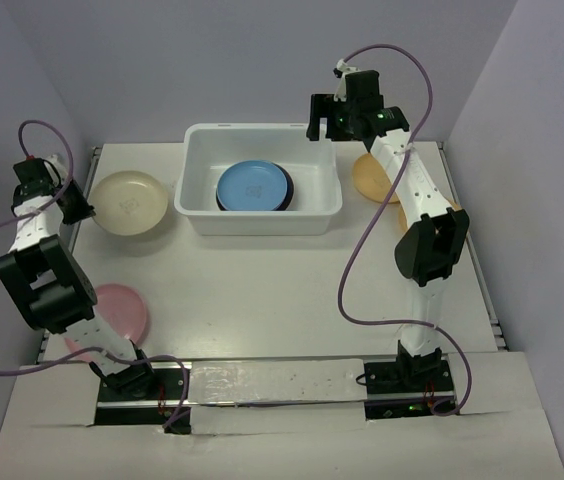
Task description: Place the plates into the plastic bin on the countertop
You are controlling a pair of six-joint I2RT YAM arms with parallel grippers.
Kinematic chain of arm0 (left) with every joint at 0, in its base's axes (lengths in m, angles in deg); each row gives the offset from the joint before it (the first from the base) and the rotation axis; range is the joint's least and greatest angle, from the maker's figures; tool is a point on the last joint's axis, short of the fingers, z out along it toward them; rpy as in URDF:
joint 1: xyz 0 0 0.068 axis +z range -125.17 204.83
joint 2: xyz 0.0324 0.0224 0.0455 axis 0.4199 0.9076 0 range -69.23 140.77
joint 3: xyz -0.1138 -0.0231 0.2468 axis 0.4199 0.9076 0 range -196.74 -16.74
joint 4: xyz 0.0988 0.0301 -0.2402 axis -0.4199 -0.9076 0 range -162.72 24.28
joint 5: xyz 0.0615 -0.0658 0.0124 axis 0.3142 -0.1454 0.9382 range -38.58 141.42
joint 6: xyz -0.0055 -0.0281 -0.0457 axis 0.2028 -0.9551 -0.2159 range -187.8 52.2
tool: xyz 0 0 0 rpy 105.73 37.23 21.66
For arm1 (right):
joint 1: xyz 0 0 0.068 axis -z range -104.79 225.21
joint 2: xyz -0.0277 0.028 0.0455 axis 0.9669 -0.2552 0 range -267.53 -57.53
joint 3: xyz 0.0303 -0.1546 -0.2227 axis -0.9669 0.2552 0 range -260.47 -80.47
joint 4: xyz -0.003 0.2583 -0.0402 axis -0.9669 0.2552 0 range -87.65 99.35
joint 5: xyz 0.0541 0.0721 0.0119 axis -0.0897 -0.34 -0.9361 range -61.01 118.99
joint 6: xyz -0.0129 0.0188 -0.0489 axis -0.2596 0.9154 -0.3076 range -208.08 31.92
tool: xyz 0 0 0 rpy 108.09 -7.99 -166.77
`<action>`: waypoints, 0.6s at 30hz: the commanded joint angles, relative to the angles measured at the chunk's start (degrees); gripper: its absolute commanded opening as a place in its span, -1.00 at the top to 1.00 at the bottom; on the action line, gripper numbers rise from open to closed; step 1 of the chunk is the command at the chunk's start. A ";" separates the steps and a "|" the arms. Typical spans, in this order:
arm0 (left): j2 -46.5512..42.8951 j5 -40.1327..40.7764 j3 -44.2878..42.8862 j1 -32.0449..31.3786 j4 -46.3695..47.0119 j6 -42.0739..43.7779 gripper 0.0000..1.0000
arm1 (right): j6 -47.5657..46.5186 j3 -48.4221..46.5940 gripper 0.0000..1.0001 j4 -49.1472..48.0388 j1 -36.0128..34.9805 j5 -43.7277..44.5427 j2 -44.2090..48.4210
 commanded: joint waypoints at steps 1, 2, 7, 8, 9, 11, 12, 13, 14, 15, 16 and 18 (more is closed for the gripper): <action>-2.65 -4.81 -2.24 0.76 -0.49 1.08 1.00 | -0.03 0.07 -0.89 -0.85 0.26 -1.19 2.80; -3.65 -7.41 -2.00 1.24 0.28 0.66 1.00 | -0.08 0.20 -0.89 -0.85 0.26 -1.06 2.80; -8.16 -19.25 -6.13 2.53 3.74 -5.59 1.00 | -0.38 2.10 -0.98 -0.92 0.49 -0.88 3.90; -8.59 -20.98 -7.59 2.21 4.19 -6.85 1.00 | -0.28 2.44 -0.99 -0.94 0.82 -1.28 4.17; -8.69 -22.05 -9.53 1.33 4.11 -7.58 1.00 | 0.03 2.64 -1.00 -0.96 1.22 -2.03 4.48; -8.53 -22.47 -14.49 -1.56 3.47 -8.41 1.00 | 0.87 2.96 -1.00 -1.10 1.97 -4.11 5.34; -8.31 -22.35 -16.71 -3.37 3.34 -8.50 1.00 | 1.13 3.09 -1.00 -1.27 2.49 -5.28 5.94; -7.97 -22.05 -18.80 -5.18 3.08 -8.47 1.00 | 1.33 3.26 -1.00 -1.44 3.02 -6.31 6.59; -7.43 -21.52 -20.69 -6.96 2.65 -8.26 1.00 | 1.44 3.47 -1.00 -1.60 3.56 -7.12 7.29; -6.94 -20.97 -22.23 -8.59 1.76 -7.90 1.00 | 1.59 3.83 -1.00 -1.82 4.72 -7.86 7.94; -6.32 -20.14 -23.58 -10.23 0.95 -7.37 1.00 | 2.04 4.42 -1.00 -2.19 5.81 -8.62 8.67; -3.31 -16.45 -27.33 -15.67 -0.31 -5.53 1.00 | 2.55 7.48 -1.00 -3.43 8.08 -10.27 11.59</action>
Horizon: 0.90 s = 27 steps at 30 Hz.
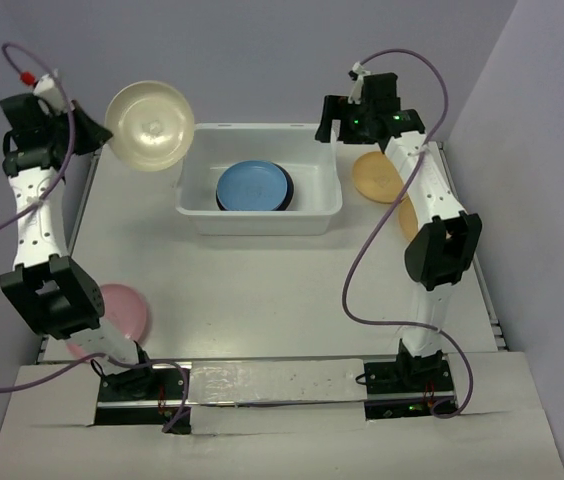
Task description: Place the plates into the plastic bin on the countertop
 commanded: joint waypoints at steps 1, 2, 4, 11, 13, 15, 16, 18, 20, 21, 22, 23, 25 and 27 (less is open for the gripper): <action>2.58 1.91 -7.97 -10.09 -1.04 1.29 1.00 | 1.64 3.84 -1.00 -3.35 5.88 -4.25 9.53; 3.63 3.29 -8.68 -11.25 -1.03 1.59 1.00 | 1.59 4.62 -1.00 -3.08 7.00 -4.12 10.31; 7.01 6.29 -10.14 -15.00 -0.01 1.77 1.00 | 0.29 7.30 -1.00 -1.33 10.27 -3.17 12.66; 18.53 12.64 -17.87 -23.02 0.75 4.44 1.00 | -6.77 22.15 -1.00 1.78 18.66 4.96 21.01; 23.27 14.08 -19.43 -24.89 0.57 5.20 1.00 | -8.86 26.86 -1.00 2.14 21.06 6.49 23.89; 25.54 15.17 -19.75 -26.29 1.26 5.67 1.00 | -9.34 30.38 -1.00 2.61 23.62 6.74 25.84; 26.71 15.92 -20.02 -26.86 1.22 6.13 1.00 | -10.57 31.74 -1.00 2.74 23.98 6.38 26.24; 28.83 16.75 -20.74 -27.39 0.76 6.46 1.00 | -11.85 33.93 -1.00 2.42 24.48 6.83 26.80; 30.61 17.10 -21.52 -27.54 0.29 6.57 1.00 | -12.44 35.36 -0.99 1.93 24.93 7.20 26.97; 31.67 17.37 -22.32 -27.67 -0.24 6.51 1.00 | -12.64 35.76 -0.99 1.93 25.33 7.00 26.51; 32.96 17.61 -23.67 -27.70 -1.36 6.68 1.00 | -13.00 35.84 -0.98 2.06 25.92 6.58 26.23; 33.67 17.78 -24.43 -27.79 -2.14 6.86 1.00 | -13.31 35.79 -0.97 2.50 26.26 6.34 25.71; 34.32 17.78 -24.77 -28.15 -3.28 7.15 1.00 | -14.01 36.16 -0.95 3.63 27.13 6.52 24.58; 33.80 16.30 -23.59 -28.30 -3.50 7.74 1.00 | -14.24 36.90 -0.89 4.95 28.82 5.95 23.78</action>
